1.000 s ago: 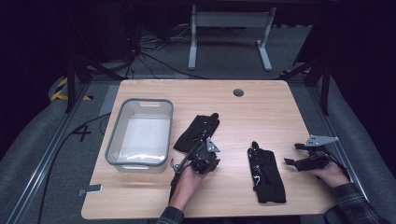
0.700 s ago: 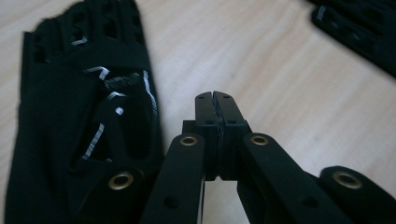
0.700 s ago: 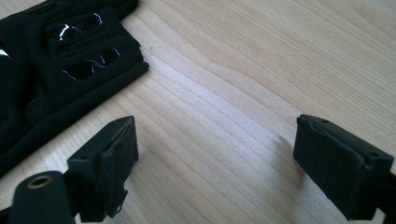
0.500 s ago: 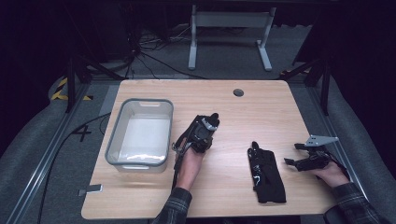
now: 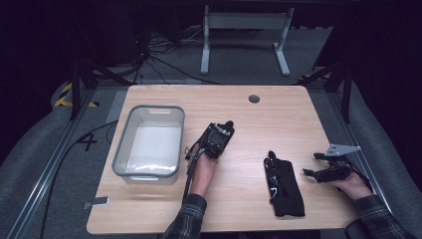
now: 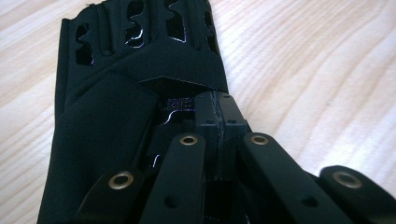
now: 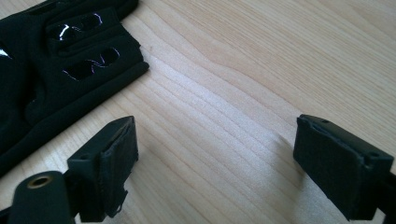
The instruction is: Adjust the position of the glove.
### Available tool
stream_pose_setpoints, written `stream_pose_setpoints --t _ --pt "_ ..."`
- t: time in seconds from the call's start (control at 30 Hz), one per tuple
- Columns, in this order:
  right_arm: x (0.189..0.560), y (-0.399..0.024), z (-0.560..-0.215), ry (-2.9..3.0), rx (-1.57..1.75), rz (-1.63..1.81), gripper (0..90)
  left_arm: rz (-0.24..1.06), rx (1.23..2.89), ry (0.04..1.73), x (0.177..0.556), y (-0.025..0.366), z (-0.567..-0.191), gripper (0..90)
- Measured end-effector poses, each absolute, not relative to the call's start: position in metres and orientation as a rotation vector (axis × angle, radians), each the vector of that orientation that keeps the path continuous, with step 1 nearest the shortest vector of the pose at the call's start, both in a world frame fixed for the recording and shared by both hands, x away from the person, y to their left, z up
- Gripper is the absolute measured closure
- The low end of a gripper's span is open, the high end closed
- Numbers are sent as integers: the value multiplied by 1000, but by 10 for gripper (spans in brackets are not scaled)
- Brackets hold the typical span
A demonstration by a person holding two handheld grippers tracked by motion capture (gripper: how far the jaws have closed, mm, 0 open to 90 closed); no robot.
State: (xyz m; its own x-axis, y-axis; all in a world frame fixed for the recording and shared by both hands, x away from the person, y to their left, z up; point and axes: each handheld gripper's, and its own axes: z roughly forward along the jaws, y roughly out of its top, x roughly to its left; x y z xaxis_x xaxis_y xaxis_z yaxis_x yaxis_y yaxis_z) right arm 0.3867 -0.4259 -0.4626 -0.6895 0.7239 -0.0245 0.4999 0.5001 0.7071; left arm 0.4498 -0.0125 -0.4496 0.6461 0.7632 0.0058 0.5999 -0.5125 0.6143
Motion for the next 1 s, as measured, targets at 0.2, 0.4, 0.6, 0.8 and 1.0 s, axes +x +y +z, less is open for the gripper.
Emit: stream_pose_setpoints --t 0.2,0.4,0.6,0.8,1.0 --pt "387 -426 -463 2429 1026 992 142 270 2264 1007 437 -23 -451 898" --pt "387 -426 -463 2429 1026 991 142 229 2281 952 424 -36 -451 898" --pt "387 -426 -463 2430 1026 992 142 151 2286 899 407 -48 -452 898" --pt "387 -426 -463 2429 1027 992 142 124 2312 857 393 -58 -451 898" --pt "387 -426 -463 2429 1026 992 142 108 2322 829 382 -65 -451 898"
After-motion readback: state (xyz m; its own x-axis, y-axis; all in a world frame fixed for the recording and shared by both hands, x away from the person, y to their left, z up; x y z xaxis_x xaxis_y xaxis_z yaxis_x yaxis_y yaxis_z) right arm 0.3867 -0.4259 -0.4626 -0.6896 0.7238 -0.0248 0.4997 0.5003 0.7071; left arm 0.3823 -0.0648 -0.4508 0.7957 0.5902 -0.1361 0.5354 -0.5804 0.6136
